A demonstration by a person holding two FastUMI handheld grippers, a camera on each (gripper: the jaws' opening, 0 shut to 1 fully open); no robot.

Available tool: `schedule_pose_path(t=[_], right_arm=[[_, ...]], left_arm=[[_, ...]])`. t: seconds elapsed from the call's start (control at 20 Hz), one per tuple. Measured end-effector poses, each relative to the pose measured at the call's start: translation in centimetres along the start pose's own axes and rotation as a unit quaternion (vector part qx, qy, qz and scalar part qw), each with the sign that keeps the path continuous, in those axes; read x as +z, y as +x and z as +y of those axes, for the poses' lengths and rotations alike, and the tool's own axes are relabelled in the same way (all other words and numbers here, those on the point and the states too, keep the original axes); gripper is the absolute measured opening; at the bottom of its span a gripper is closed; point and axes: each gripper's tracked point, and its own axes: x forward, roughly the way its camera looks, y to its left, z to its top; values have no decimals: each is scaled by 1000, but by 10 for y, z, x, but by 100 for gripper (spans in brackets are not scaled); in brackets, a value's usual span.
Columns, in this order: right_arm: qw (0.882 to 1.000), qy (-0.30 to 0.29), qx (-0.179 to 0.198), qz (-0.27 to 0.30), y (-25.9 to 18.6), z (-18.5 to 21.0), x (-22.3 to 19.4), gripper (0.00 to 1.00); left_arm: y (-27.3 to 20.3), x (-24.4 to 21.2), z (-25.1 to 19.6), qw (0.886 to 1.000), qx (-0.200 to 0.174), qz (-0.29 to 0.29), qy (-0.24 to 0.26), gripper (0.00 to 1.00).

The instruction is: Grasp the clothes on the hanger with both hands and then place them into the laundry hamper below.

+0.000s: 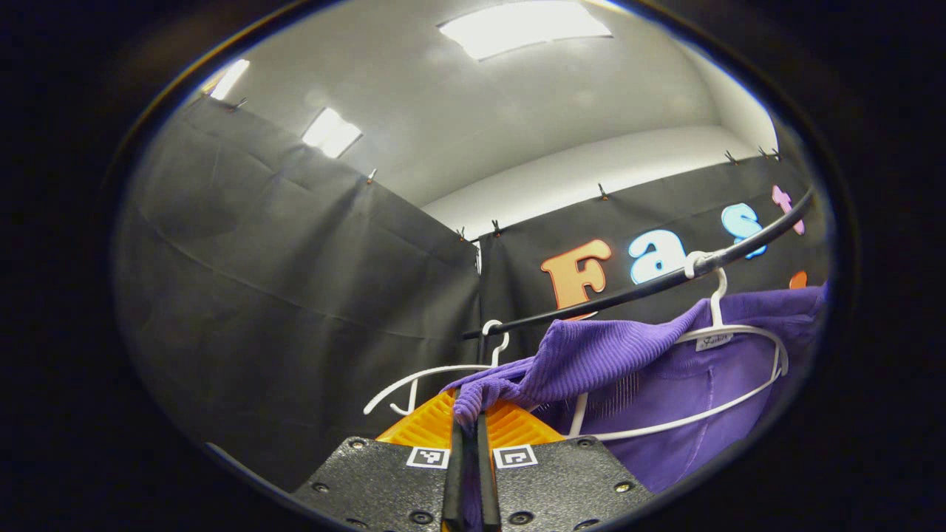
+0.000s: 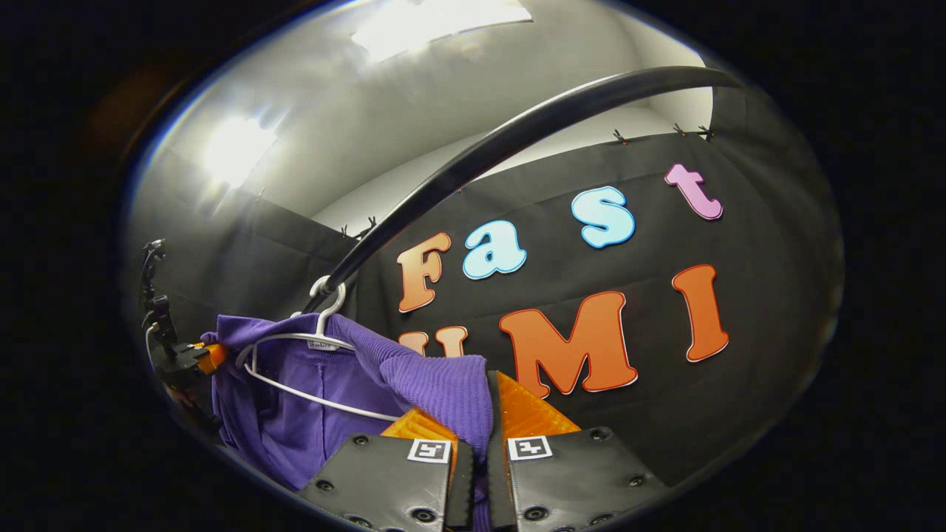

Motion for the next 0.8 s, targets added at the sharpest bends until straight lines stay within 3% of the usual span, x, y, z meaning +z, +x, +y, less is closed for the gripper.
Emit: schedule_pose_path(t=[0.2,0.4,0.65,0.8], right_arm=[[1000,-12,-29,4,9,-2,1,15],[995,-54,-84,-2,16,-8,5,15],[986,-98,-132,2,29,-3,17,15],[986,-99,-131,-12,41,1,22,15]], left_arm=[[1,-26,-9,999,-14,36,-6,8],[6,-32,-15,995,-66,55,-41,8],[39,-28,-8,974,-120,119,-154,9],[63,-22,-1,969,-142,127,-157,9]])
